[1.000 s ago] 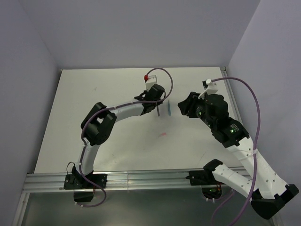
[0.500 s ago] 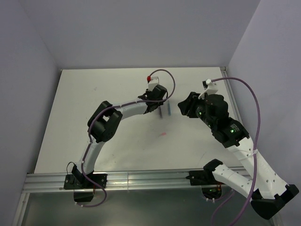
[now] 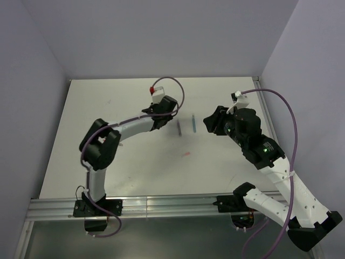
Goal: Insert the pens into the pen caps
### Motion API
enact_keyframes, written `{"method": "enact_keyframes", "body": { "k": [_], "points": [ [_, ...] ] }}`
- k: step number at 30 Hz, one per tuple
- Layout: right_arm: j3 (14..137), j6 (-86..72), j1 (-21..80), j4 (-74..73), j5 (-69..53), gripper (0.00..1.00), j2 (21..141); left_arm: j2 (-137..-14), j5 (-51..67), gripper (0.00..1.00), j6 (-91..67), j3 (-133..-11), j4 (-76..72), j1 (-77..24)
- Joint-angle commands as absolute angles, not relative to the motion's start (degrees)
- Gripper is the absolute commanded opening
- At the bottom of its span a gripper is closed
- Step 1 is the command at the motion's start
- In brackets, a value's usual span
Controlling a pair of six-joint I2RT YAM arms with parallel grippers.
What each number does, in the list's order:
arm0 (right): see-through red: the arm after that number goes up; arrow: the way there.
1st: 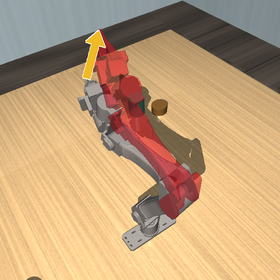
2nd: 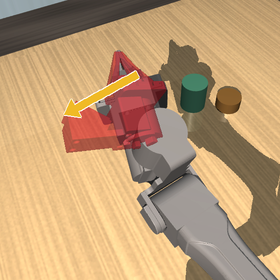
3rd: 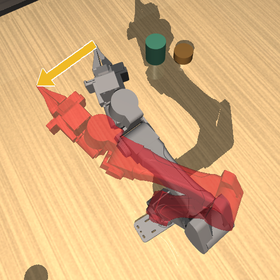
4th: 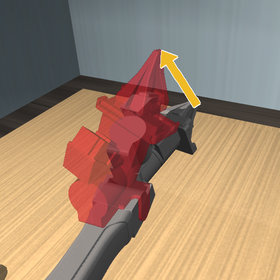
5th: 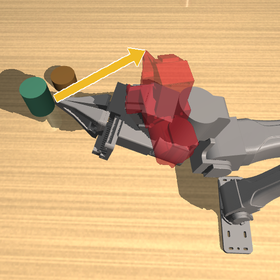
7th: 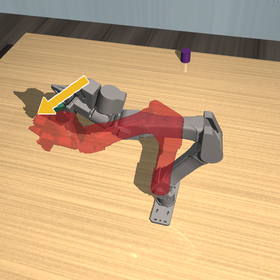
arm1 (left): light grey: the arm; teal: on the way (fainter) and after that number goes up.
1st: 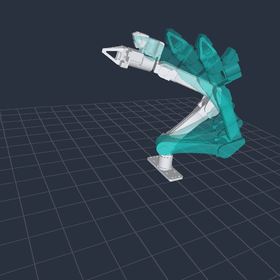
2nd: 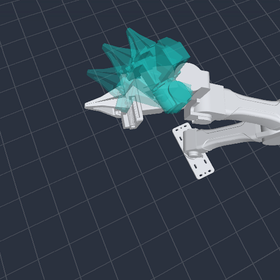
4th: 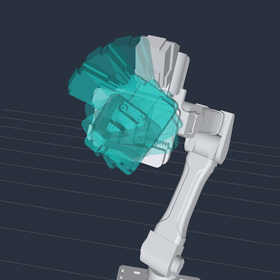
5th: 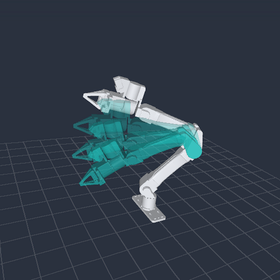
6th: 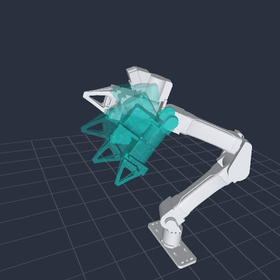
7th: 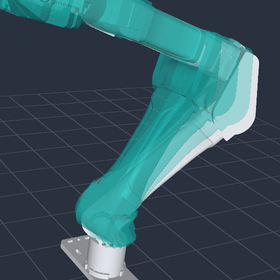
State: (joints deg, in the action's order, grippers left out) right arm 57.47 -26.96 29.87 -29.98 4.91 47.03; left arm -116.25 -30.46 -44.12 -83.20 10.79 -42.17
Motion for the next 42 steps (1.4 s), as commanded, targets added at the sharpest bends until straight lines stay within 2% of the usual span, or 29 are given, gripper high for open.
{"method": "enact_keyframes", "body": {
  "k": [1, 9, 13, 15, 19, 26, 42],
  "points": [
    [56.16, -25.75, 30.23, -27.60, 4.48, 0.52, 47.02, -102.52, -37.43, 0.38, -52.72, -77.02, 17.45, -39.56],
    [54.14, -25.58, 30.23, -24.96, 1.58, 0.52, 48.42, -86.23, -46.40, 0.37, -75.37, -62.76, 35.40, -31.65],
    [53.61, -25.40, 30.23, -24.26, 0.27, 0.52, 49.57, -83.59, -48.87, 0.41, -86.55, -59.60, 45.51, -29.01],
    [53.26, -25.31, 30.23, -23.91, 0.26, 0.52, 50.09, -83.50, -47.38, 0.47, -90.78, -57.76, 47.71, -26.65],
    [52.74, -25.31, 30.23, -23.38, -1.32, 0.52, 50.54, -84.02, -44.83, 0.48, -93.33, -55.47, 48.43, -21.99],
    [52.21, -25.22, 30.23, -23.29, -2.28, 0.52, 50.54, -87.80, -42.10, 0.43, -91.41, -54.93, 44.74, -17.50],
    [51.68, -24.70, 30.15, -24.52, -2.11, 0.52, 48.78, -95.88, -38.94, 0.44, -89.47, -57.65, 39.64, -16.88]
  ]
}}
